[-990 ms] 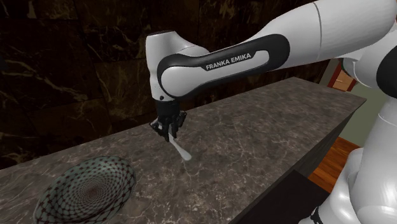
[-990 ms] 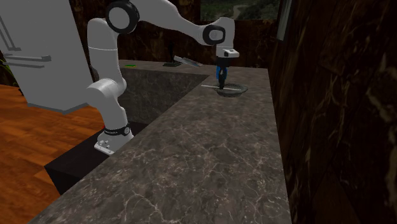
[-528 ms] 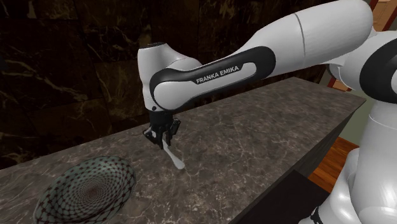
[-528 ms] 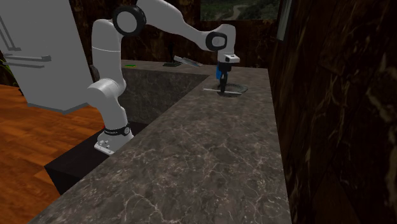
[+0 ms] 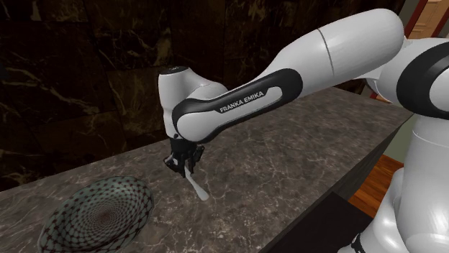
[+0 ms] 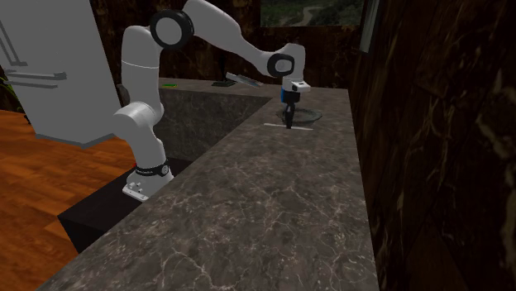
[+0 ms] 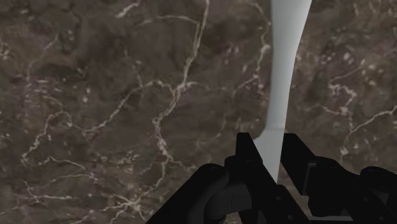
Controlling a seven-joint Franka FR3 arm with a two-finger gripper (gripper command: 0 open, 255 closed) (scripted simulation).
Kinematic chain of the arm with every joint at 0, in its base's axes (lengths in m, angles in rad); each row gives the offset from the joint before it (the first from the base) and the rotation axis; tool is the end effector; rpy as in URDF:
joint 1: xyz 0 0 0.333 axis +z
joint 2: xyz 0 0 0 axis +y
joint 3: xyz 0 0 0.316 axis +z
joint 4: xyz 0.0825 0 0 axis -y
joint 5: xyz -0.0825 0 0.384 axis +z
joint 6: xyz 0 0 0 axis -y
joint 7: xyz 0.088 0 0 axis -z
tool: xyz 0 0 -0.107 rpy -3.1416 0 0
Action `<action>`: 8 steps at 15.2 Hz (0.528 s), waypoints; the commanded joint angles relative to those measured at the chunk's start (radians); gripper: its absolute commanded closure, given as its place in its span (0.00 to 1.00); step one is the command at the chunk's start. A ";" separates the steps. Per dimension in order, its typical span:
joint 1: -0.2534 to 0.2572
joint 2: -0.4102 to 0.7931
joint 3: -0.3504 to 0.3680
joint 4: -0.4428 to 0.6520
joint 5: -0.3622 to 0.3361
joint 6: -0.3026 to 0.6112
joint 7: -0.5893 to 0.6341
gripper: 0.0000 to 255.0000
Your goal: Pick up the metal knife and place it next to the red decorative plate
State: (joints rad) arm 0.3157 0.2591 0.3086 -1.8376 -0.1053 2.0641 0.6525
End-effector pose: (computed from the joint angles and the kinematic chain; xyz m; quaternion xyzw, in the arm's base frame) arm 0.5109 0.3481 0.3930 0.9999 0.0068 -0.0033 0.0114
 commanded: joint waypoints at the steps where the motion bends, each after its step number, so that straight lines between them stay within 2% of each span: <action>1: 0.001 0.011 -0.001 -0.013 -0.005 0.024 0.004 1.00; 8: 0.004 0.045 -0.006 -0.047 -0.020 0.090 0.014 1.00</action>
State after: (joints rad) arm 0.3201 0.3026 0.3026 -1.8801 -0.1239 2.1479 0.6659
